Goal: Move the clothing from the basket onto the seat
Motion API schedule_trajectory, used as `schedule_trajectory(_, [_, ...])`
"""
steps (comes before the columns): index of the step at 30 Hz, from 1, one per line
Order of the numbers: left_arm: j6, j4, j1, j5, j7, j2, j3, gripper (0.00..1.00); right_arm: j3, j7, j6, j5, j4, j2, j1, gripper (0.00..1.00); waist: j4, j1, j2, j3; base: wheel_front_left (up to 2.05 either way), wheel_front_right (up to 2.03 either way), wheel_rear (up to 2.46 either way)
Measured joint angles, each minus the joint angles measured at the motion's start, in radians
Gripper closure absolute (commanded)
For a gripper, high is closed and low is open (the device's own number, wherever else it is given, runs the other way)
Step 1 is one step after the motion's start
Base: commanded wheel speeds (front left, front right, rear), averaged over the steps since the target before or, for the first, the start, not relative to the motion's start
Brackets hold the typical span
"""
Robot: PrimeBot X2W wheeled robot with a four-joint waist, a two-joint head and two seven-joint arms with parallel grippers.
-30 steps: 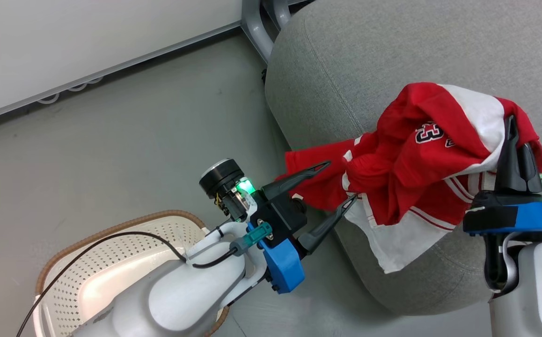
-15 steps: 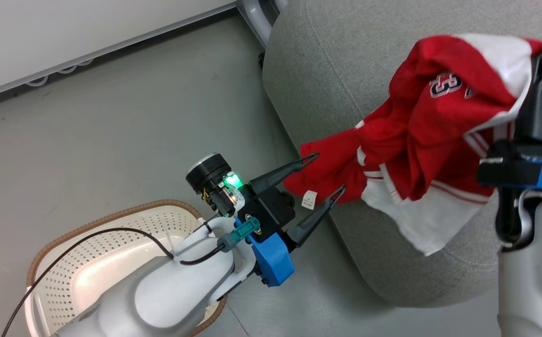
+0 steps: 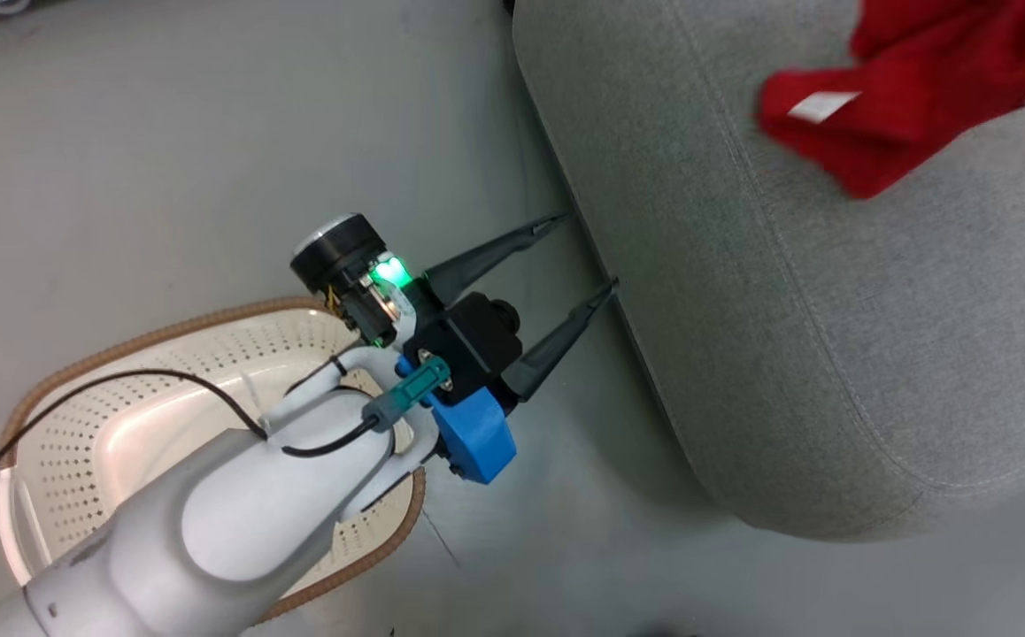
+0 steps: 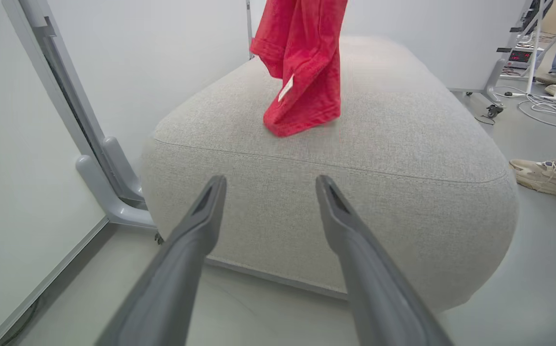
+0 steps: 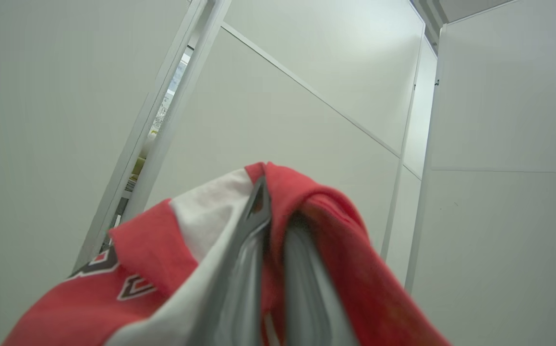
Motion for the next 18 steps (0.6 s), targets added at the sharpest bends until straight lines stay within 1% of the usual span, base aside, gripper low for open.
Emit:
schedule_trajectory(3, [0.003,-0.028,-0.026,0.01,0.022,0.032,0.009,0.0,-0.035,0.022,0.0,0.015,0.016,-0.096,-0.056,1.0,0.002,0.0,0.0,0.053,0.0,0.0,0.0])
schedule_trajectory(5, [0.004,-0.049,-0.042,0.015,0.031,0.052,0.015,0.0,-0.068,0.025,0.0,0.02,0.05,-0.146,-0.072,1.0,0.002,0.0,0.0,0.088,0.0,0.0,0.0])
schedule_trajectory(6, [0.004,-0.058,-0.049,0.019,0.038,0.059,0.017,0.0,-0.084,0.023,0.0,0.024,0.068,-0.168,-0.076,1.0,0.002,0.0,0.0,0.105,0.0,0.0,0.0])
schedule_trajectory(8, [0.007,-0.078,-0.059,0.021,0.046,0.076,0.024,0.0,-0.102,0.015,0.0,0.036,0.102,-0.182,-0.081,1.0,0.001,0.0,0.0,0.137,0.0,0.0,0.0])
schedule_trajectory(11, [0.013,-0.097,-0.073,0.022,0.055,0.097,0.034,0.0,-0.091,-0.009,0.0,0.031,0.164,-0.176,-0.065,1.0,-0.001,0.0001,0.0,0.179,0.0,0.0,0.0])
schedule_trajectory(14, [0.016,-0.11,-0.081,0.022,0.062,0.11,0.039,0.0,-0.099,-0.029,0.0,0.017,0.253,-0.137,-0.033,1.0,-0.003,0.0001,0.0,0.209,0.0,0.0,0.0])
schedule_trajectory(18, [0.016,-0.12,-0.096,0.026,0.064,0.11,0.039,0.0,-0.103,-0.056,0.0,-0.024,0.356,-0.08,0.011,1.0,0.008,0.0001,0.0,0.234,0.0,0.0,0.0])
